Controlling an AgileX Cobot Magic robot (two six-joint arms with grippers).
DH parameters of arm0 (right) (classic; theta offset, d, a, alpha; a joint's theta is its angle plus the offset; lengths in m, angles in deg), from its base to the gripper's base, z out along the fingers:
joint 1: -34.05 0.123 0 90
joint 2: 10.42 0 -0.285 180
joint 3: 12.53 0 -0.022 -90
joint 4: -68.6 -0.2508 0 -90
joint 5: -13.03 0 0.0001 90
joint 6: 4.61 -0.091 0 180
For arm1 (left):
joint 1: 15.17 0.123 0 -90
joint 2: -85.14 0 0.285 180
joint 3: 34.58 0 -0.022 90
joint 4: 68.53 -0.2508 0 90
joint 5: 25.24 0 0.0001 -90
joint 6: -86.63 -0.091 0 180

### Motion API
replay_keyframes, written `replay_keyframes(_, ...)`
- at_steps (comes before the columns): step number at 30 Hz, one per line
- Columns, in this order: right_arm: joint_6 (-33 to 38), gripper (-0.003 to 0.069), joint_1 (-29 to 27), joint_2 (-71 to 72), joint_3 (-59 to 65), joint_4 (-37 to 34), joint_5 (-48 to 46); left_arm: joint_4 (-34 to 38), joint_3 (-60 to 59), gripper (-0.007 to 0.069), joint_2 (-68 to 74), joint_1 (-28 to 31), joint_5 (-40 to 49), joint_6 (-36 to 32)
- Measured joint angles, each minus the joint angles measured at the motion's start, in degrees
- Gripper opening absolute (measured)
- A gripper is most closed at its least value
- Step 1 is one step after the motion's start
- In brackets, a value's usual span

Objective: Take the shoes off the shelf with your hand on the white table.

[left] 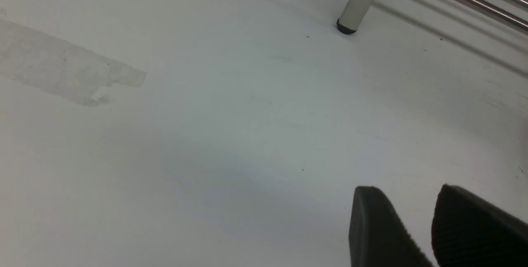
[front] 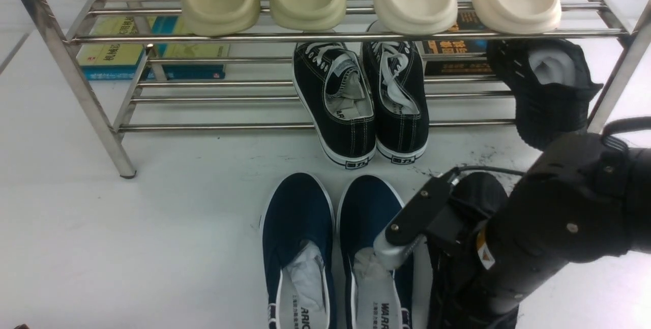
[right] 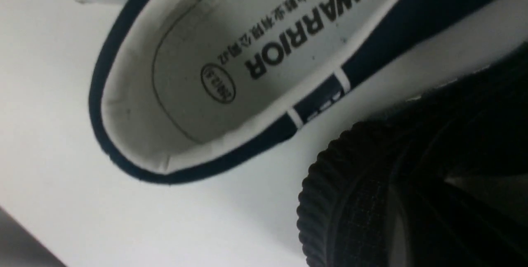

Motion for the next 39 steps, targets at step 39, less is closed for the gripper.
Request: replay_keyframes(39,-14.11,0.0197,9.26,-1.3,0.49,17.24,-5.58,0.0,0.0,0.0239,0.0,0.0,0.0,0.0)
